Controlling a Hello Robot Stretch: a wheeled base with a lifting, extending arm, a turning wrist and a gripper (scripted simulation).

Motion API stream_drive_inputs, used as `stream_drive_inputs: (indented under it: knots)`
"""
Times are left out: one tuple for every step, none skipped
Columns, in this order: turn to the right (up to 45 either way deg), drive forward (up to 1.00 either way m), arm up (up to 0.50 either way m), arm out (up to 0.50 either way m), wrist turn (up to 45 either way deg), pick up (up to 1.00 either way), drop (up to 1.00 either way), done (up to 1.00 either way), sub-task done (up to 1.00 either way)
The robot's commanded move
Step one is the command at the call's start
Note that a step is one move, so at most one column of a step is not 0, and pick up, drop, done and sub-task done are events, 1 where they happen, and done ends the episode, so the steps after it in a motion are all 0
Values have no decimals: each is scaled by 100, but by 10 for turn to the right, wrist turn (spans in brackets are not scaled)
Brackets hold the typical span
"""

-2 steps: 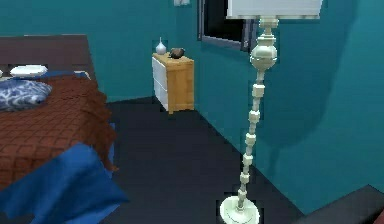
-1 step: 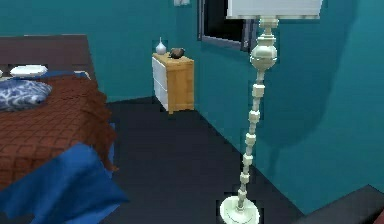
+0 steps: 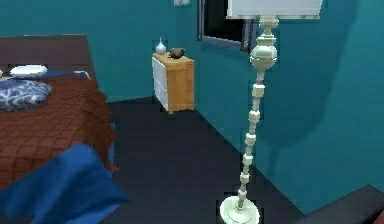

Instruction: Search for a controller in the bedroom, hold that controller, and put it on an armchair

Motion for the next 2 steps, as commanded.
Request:
stream_drive_inputs:
  knots:
    - [0, 0, 10, 0, 0, 0, 0, 0, 0]
    - [0, 0, 0, -8, 0, 0, 0, 0, 0]
